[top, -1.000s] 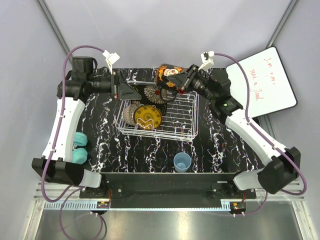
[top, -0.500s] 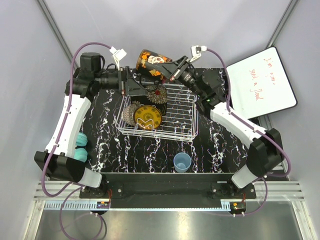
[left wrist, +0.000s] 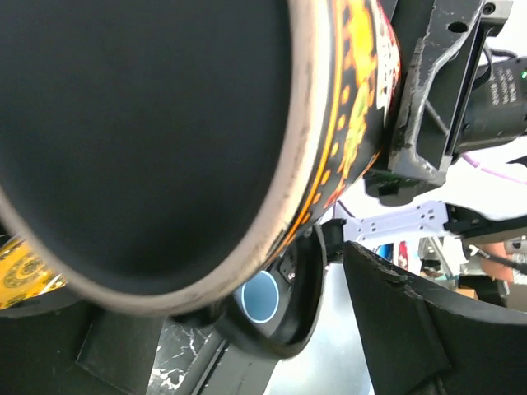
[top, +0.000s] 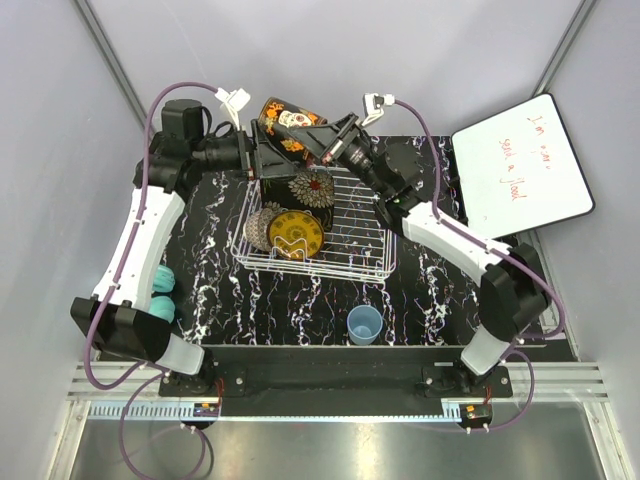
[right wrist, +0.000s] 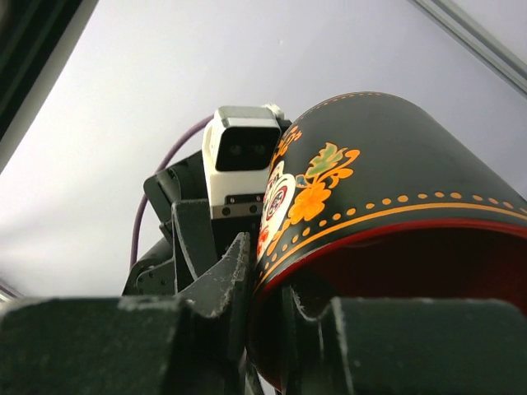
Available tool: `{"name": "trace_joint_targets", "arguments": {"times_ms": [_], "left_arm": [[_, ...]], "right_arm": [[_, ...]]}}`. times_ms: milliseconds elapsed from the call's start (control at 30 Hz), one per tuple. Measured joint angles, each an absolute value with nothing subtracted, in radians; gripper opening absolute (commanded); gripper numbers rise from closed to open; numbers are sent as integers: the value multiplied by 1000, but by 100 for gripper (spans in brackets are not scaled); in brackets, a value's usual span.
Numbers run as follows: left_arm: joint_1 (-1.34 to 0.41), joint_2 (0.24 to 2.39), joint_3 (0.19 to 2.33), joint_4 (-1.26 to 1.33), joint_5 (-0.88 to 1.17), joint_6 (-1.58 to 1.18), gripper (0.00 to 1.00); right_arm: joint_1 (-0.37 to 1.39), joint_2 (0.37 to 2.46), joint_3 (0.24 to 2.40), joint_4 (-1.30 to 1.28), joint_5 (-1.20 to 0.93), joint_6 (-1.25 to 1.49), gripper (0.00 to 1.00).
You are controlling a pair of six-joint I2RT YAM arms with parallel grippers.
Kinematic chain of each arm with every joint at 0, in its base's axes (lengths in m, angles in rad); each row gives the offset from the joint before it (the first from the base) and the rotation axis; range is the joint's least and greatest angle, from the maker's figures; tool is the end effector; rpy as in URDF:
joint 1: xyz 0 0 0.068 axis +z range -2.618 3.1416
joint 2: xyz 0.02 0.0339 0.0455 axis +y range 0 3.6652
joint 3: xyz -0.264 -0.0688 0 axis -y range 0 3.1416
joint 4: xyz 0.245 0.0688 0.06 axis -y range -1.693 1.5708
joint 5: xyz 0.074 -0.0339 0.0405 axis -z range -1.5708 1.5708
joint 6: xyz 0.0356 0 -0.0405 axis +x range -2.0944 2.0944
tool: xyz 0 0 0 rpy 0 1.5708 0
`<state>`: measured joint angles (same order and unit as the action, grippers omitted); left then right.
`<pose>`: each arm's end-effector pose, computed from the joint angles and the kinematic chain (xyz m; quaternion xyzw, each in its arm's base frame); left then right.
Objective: Load the mixed dishes into the dish rack
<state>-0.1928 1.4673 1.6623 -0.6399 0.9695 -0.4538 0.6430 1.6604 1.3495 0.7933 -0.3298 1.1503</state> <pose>0.2951 -0.0875 0.4419 0.1492 0.7743 -0.5237 0.3225 0.3057 0.2434 0.4086 -0.0078 0.5296 0.7124 0.4604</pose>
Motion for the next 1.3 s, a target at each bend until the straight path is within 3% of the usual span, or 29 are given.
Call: {"name": "trace_joint_targets", "arguments": {"times_ms": [133, 400, 800, 933, 967, 1300], "left_arm": [[-197, 1468, 1662, -628, 956, -497, 73], [-179, 1468, 1660, -618, 883, -552, 40], [-175, 1522, 1783, -614, 902, -630, 40], [-174, 1523, 1785, -625, 901, -642, 24], [-172, 1523, 1785, -627, 903, -655, 0], [-162, 1510, 1762, -651, 908, -699, 0]], "right_arm": [[654, 1731, 1402, 857, -307, 1170, 0], [667, 1808, 1448, 931, -279, 1221, 0], [675, 1831, 1464, 1016, -225, 1306, 0], [675, 1840, 1466, 1021, -220, 1342, 0], [675, 1843, 1466, 1027, -221, 1345, 0], [675, 1857, 1444, 1070, -248, 1389, 0]]}}
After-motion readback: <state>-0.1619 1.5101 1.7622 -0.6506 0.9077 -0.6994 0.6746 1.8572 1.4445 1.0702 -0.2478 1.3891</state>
